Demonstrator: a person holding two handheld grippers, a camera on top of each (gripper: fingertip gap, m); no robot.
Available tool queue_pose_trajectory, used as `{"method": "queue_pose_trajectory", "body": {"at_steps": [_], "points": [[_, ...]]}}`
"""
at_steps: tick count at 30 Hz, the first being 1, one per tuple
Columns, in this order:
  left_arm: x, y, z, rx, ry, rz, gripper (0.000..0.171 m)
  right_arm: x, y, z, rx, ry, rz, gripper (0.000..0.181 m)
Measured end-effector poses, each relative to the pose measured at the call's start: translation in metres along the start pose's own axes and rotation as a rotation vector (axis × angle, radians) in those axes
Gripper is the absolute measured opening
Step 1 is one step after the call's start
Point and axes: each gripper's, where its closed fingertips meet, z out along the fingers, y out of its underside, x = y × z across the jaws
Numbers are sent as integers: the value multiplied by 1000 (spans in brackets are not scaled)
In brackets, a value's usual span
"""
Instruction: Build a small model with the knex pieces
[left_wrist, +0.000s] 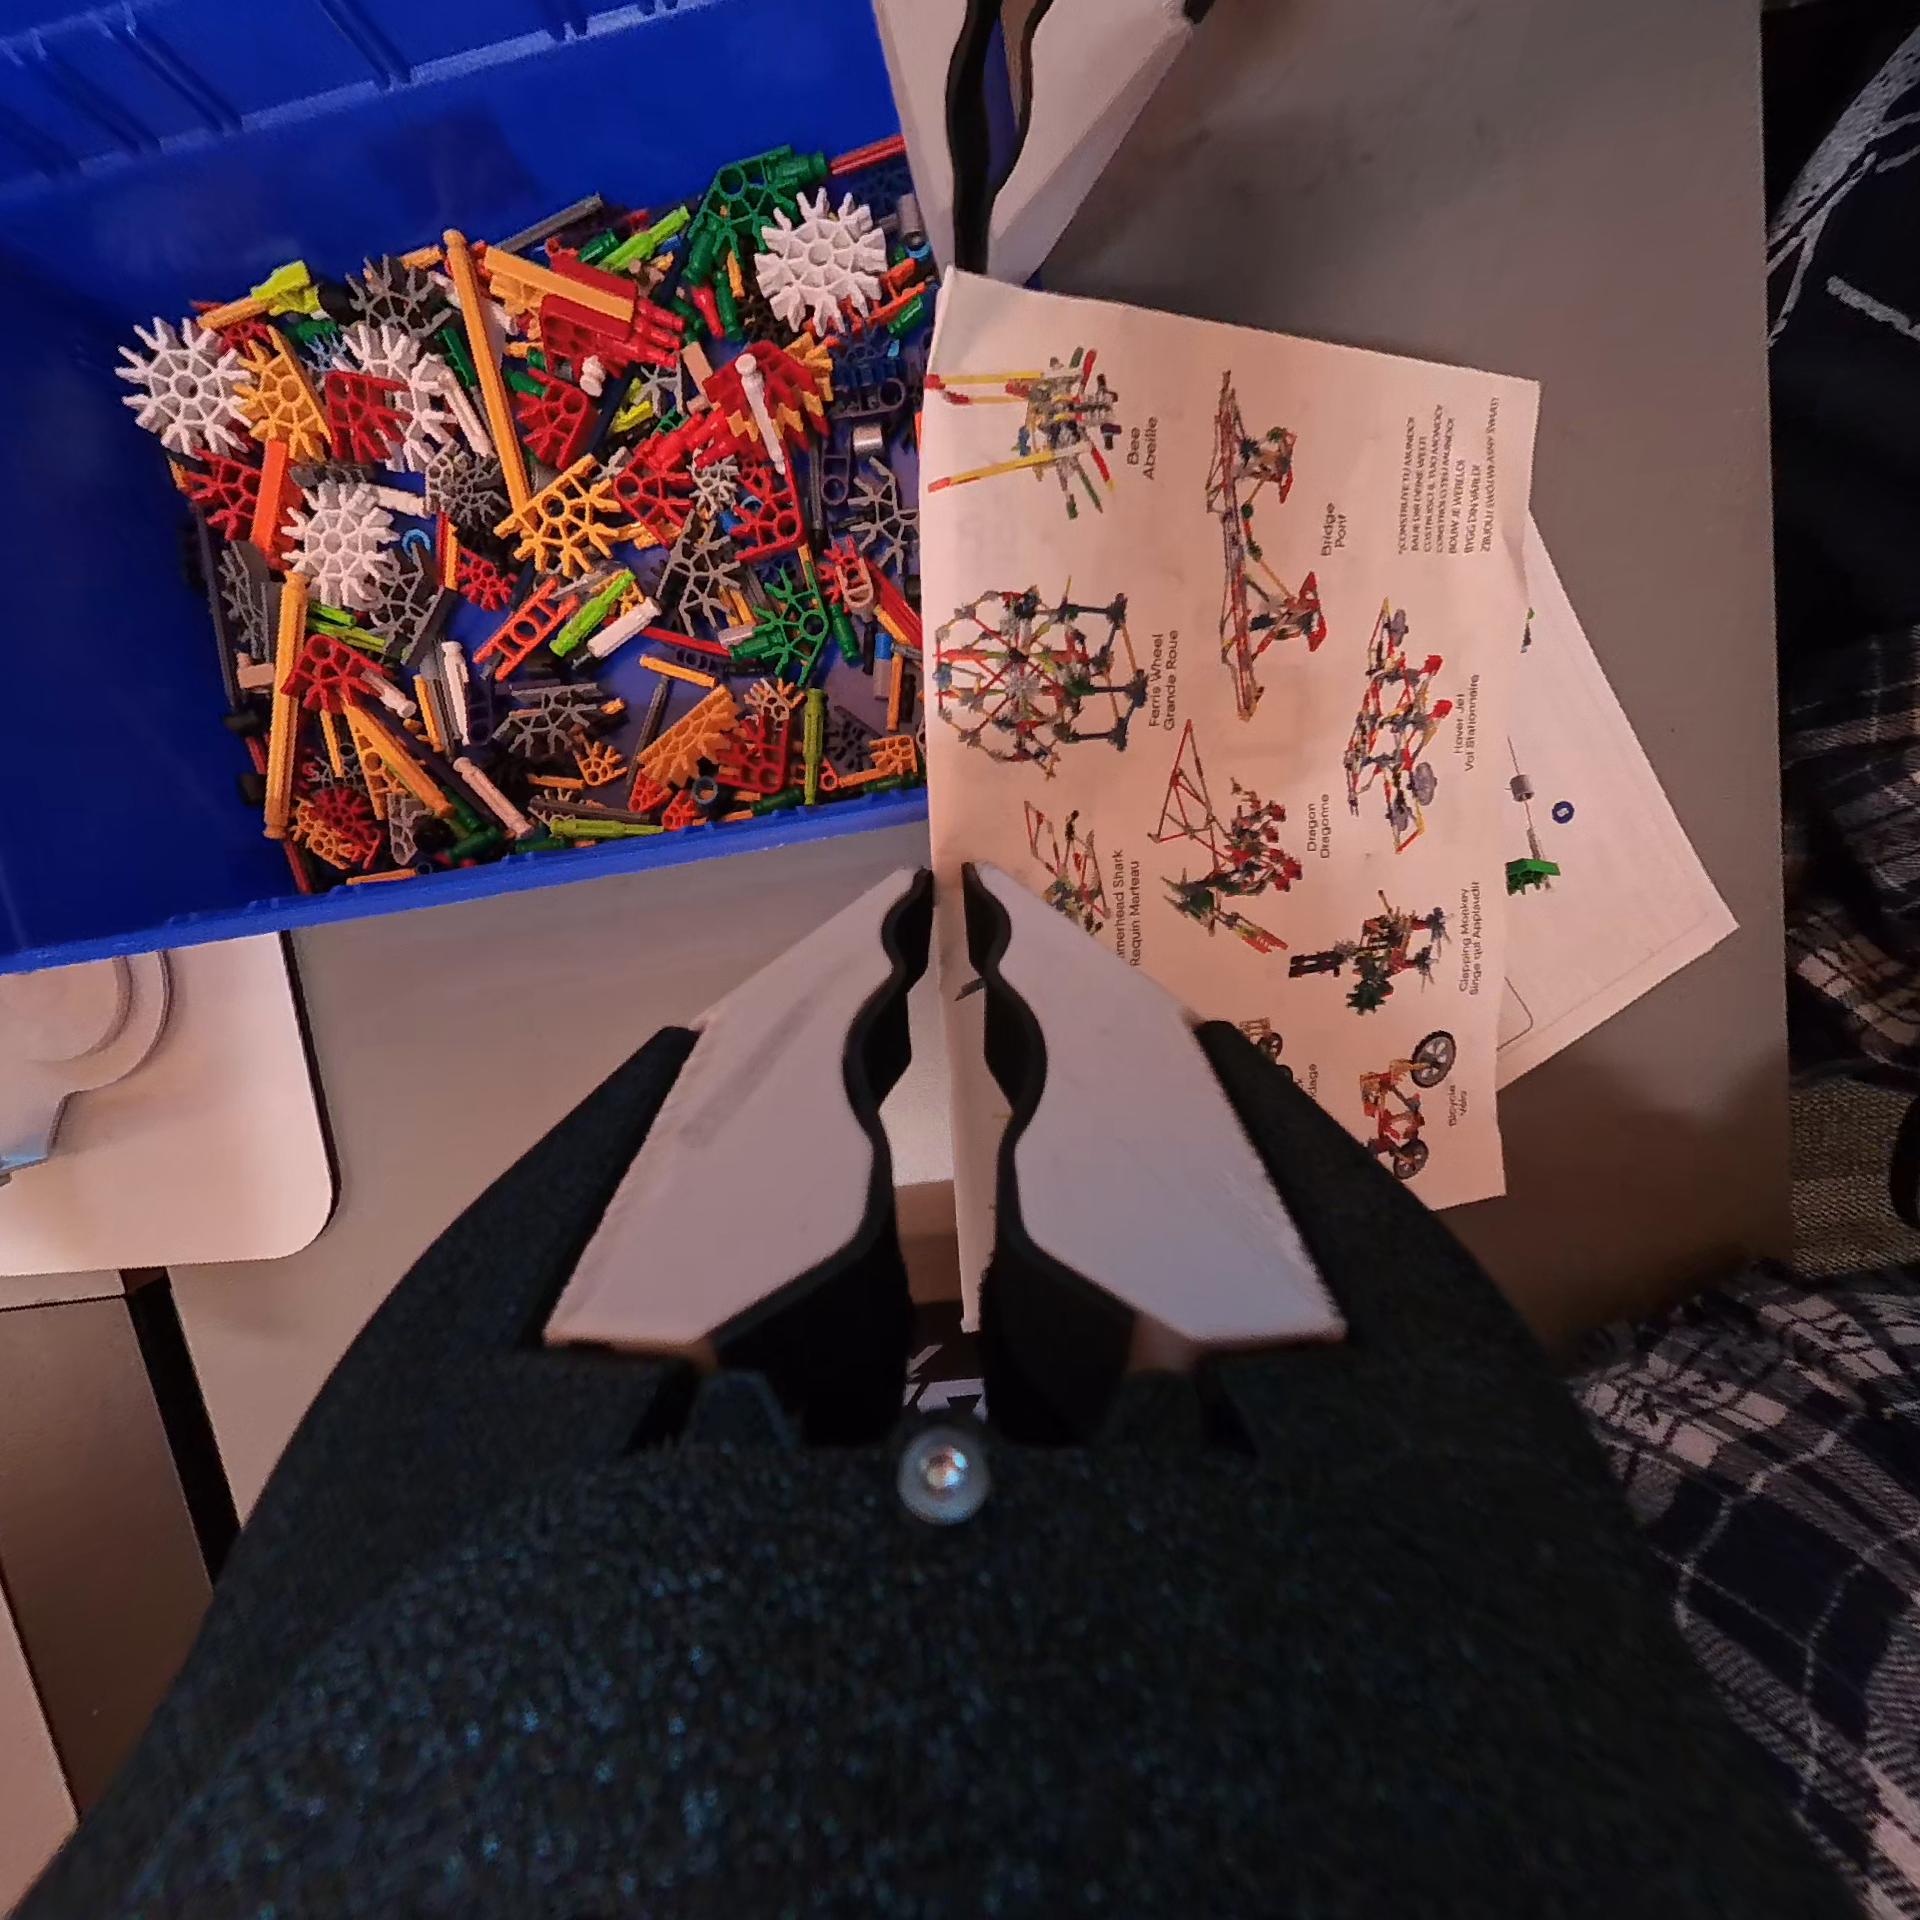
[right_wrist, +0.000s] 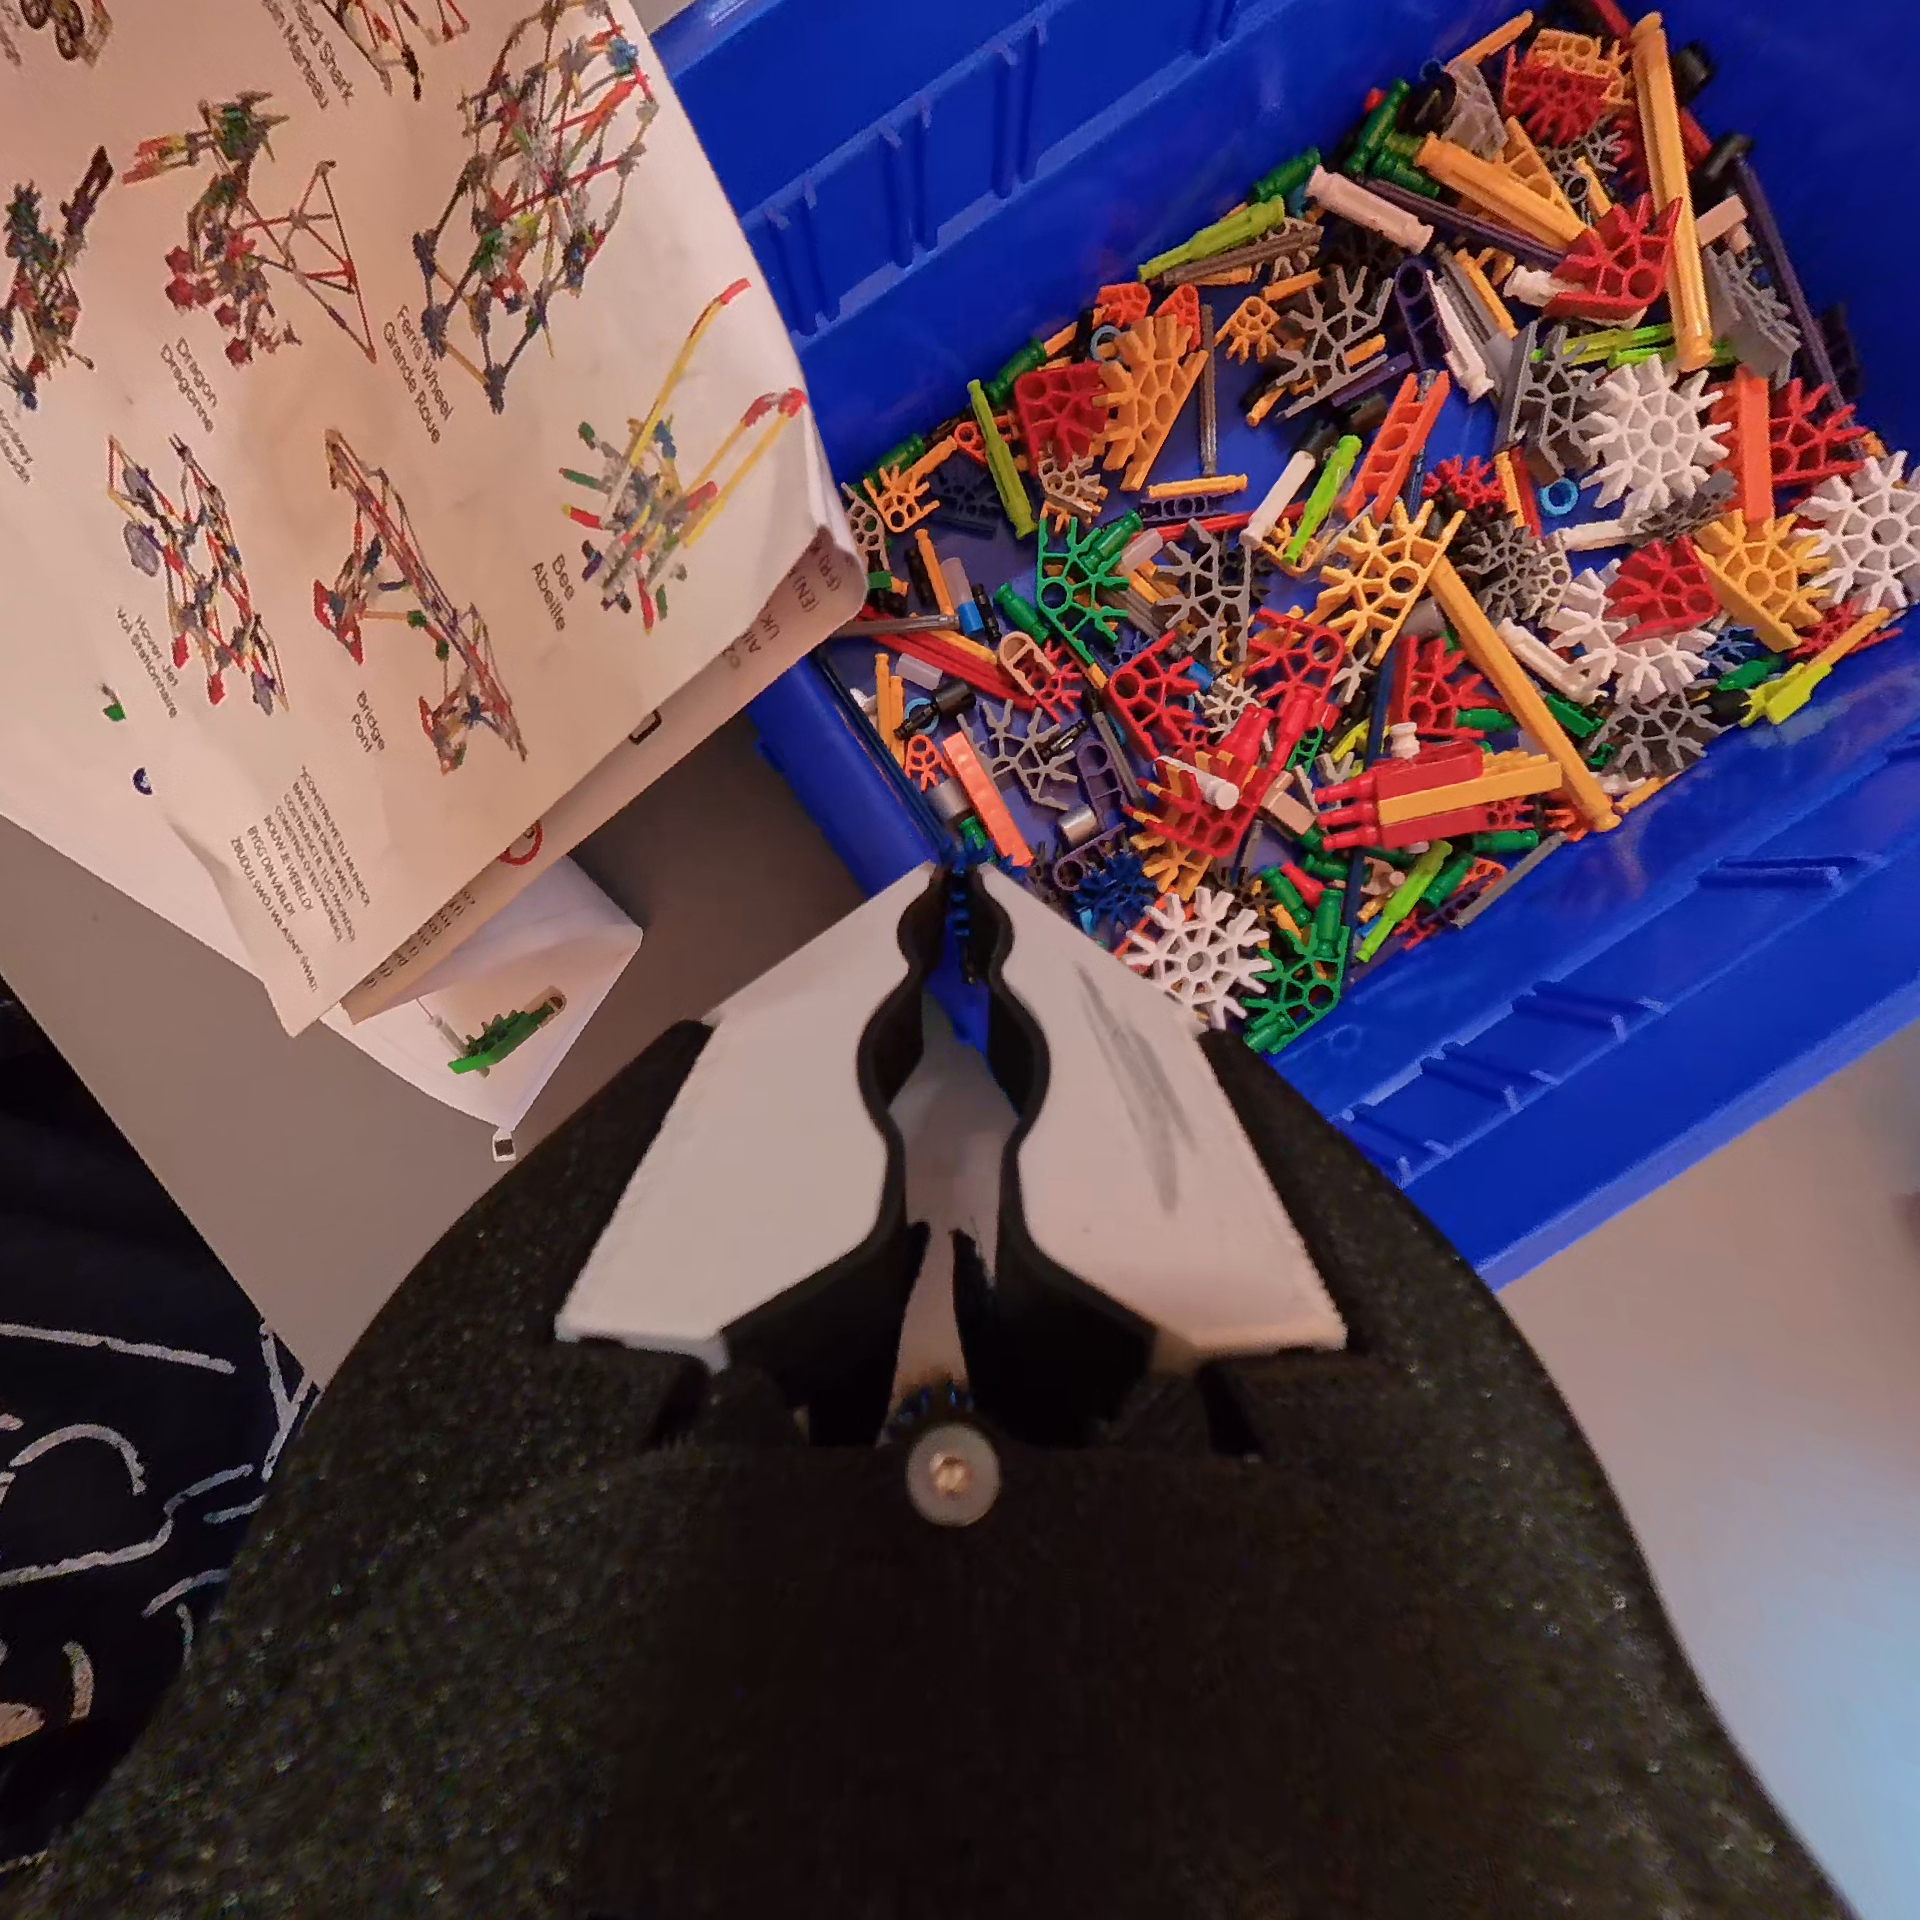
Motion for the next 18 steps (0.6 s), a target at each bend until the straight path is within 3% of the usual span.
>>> {"method": "queue_pose_trajectory", "body": {"at_steps": [18], "points": [[0,0,1,-4,0,1,5,-2,14,-4,4,14,10,0]]}}
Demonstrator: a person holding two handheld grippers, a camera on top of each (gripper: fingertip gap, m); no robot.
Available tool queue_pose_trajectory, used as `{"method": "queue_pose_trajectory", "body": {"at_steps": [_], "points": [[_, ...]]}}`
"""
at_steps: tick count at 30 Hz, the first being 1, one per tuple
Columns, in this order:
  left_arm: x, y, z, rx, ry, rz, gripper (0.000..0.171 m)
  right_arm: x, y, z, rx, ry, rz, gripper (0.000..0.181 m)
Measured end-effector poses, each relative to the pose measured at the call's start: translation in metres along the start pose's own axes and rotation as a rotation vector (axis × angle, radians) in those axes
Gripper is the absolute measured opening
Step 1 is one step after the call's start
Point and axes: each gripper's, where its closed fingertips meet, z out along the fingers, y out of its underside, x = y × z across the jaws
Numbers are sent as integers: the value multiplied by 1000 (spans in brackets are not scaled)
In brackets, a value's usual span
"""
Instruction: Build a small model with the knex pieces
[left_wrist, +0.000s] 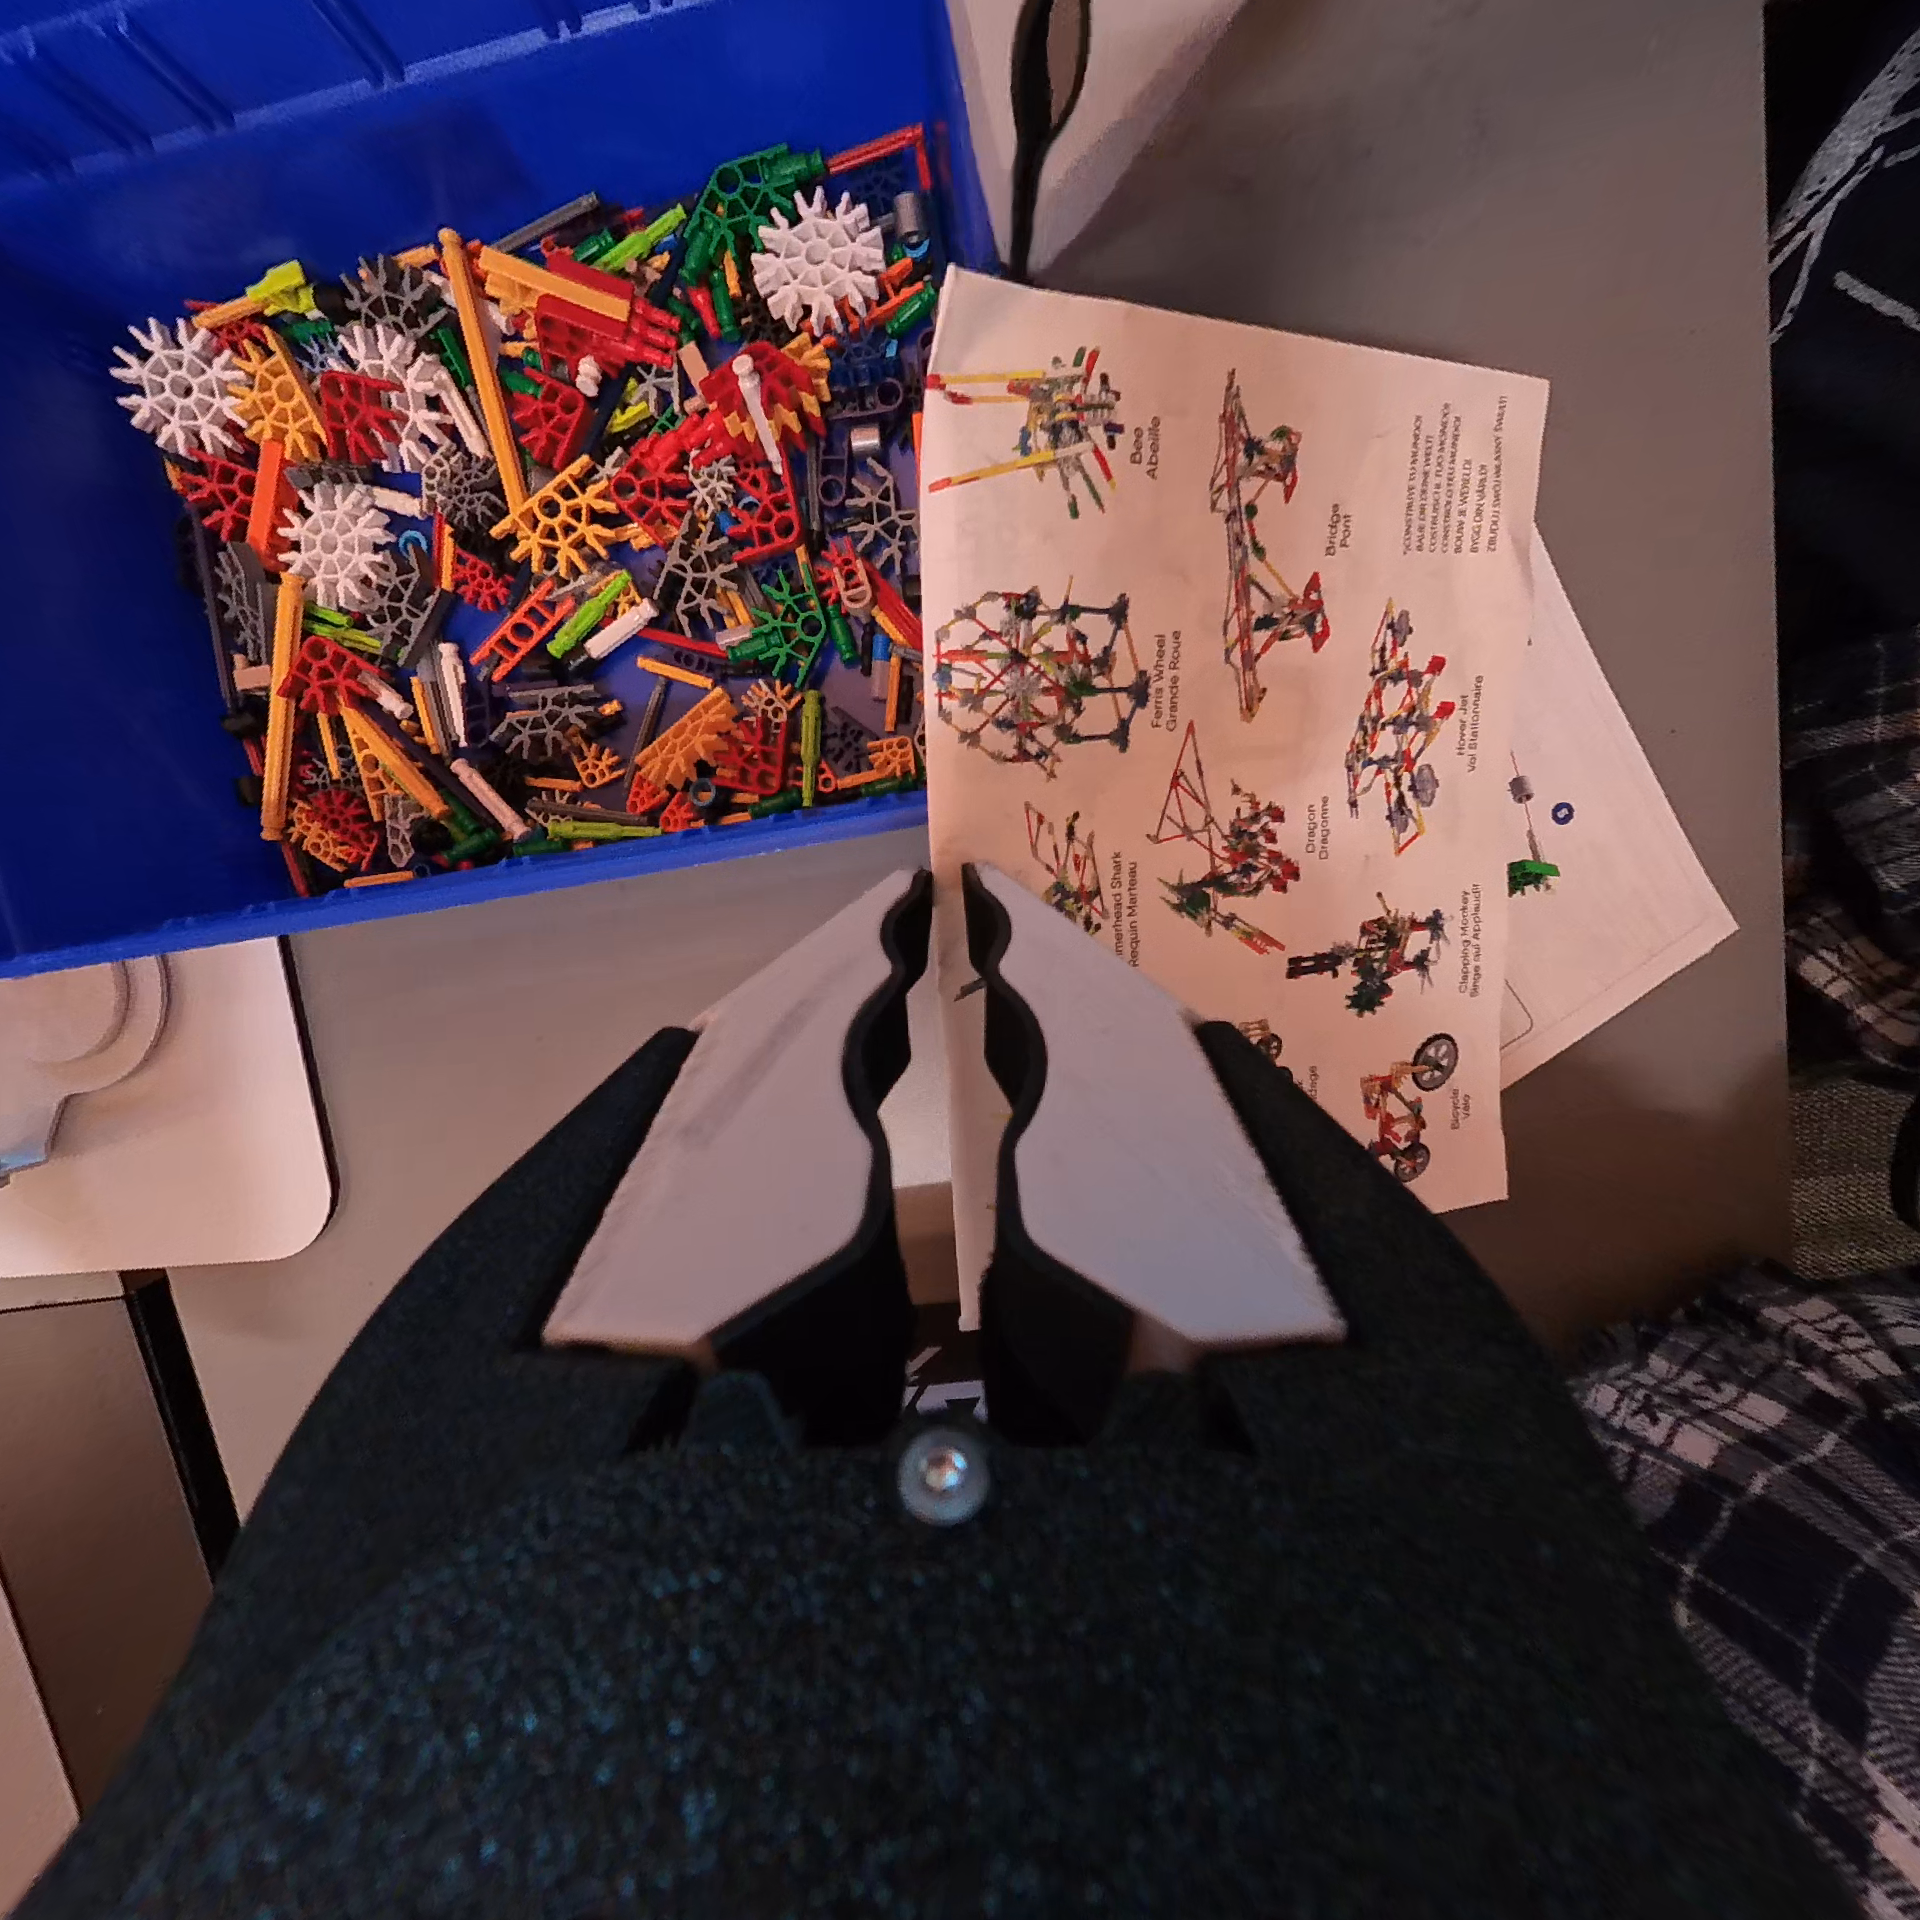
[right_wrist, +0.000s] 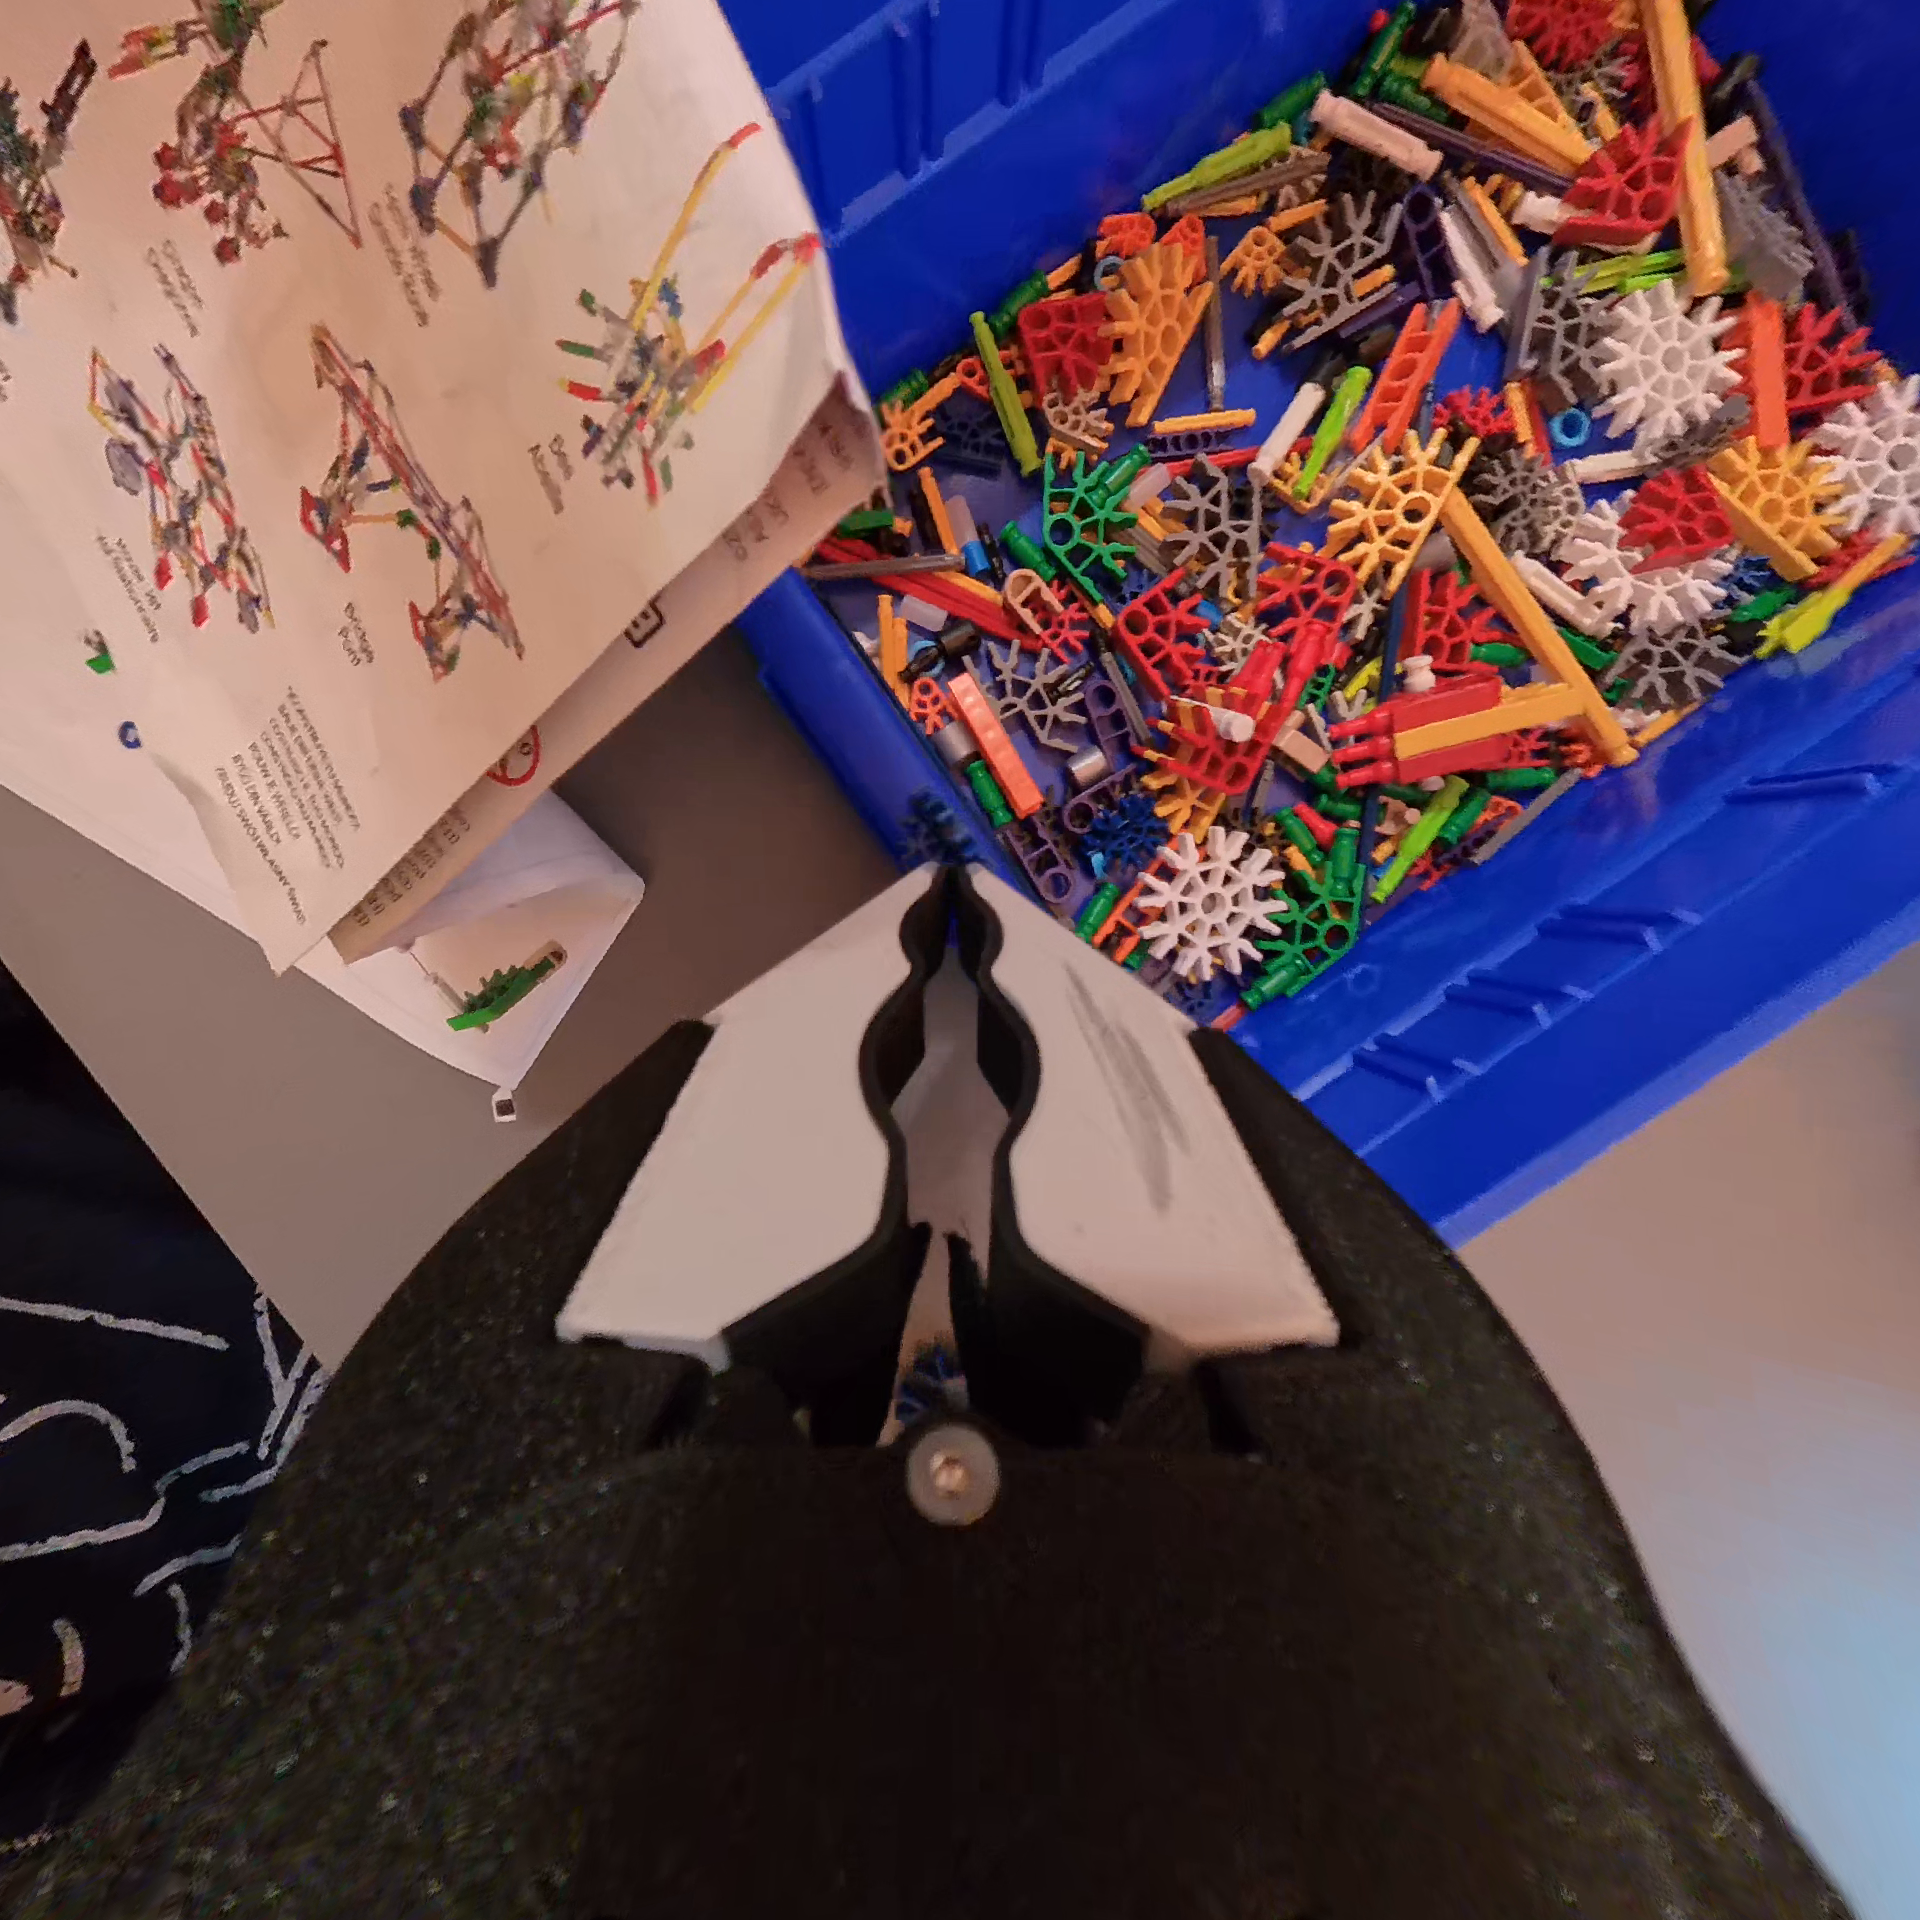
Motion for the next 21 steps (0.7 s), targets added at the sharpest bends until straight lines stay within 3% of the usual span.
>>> {"method": "queue_pose_trajectory", "body": {"at_steps": [7,17,21], "points": [[1,1,-2,1,-5,-1,5,6,3,-5,-5,15,-6,15],[1,4,-3,-5,-4,-10,5,-15,24,-3,-58,-32,-64,17],[1,4,-2,-14,-5,-13,5,-5,21,-4,-48,20,-50,17]]}}
